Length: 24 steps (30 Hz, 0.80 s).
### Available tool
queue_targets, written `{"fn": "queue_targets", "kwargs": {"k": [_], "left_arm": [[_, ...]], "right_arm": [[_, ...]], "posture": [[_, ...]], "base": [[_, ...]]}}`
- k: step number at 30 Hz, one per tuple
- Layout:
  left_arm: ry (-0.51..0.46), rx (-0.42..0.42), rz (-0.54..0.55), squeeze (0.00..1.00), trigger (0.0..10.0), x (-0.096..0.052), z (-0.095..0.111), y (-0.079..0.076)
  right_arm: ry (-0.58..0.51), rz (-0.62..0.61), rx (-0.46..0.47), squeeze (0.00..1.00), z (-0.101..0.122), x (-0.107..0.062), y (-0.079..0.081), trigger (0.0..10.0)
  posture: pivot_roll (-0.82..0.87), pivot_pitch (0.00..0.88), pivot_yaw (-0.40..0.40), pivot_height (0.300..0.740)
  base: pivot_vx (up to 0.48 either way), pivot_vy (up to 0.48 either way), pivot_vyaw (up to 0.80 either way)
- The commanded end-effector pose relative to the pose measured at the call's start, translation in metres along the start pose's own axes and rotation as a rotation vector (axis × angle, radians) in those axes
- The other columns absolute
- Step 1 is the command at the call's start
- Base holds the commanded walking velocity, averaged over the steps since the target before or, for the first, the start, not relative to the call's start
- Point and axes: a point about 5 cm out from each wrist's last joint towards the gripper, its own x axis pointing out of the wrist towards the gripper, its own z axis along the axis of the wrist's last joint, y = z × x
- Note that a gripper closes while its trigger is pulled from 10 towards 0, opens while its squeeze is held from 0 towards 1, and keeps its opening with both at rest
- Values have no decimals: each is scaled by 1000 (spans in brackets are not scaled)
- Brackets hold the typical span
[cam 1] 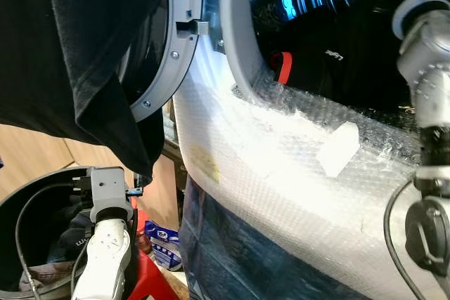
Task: Clothes washing
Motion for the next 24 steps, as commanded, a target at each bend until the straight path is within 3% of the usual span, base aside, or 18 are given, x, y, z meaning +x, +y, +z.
{"fn": "queue_targets", "kwargs": {"k": [1,3,8,15,18,20,24], "left_arm": [[-3,19,-23,0,10000,1,0,-2],[1,25,-33,0,10000,3,-1,-3],[6,22,-45,0,10000,4,-2,-7],[10,17,-64,0,10000,6,-3,-11],[9,14,-72,0,10000,7,-2,-13],[5,9,-83,0,10000,9,0,-16],[0,5,-91,0,10000,12,3,-19]], "right_arm": [[-47,81,5,0,18,-12,4,10000],[-83,115,-15,0,25,-25,4,10000],[-72,151,-45,0,24,-38,1,10000],[-77,122,-80,0,28,-46,-13,10000],[-60,113,-105,0,20,-40,-13,10000],[-64,149,-68,0,15,-26,1,10000],[-124,199,12,0,25,7,31,10000]], "posture": [[-88,0,-30,740],[-93,0,-28,740],[-105,0,-22,740],[-119,0,-15,740],[-123,0,-14,740],[-124,0,-13,740],[-99,0,-22,740]], "base": [[0,0,0],[0,0,0],[0,0,0],[0,0,0],[0,0,0],[0,0,0],[0,0,0]]}}
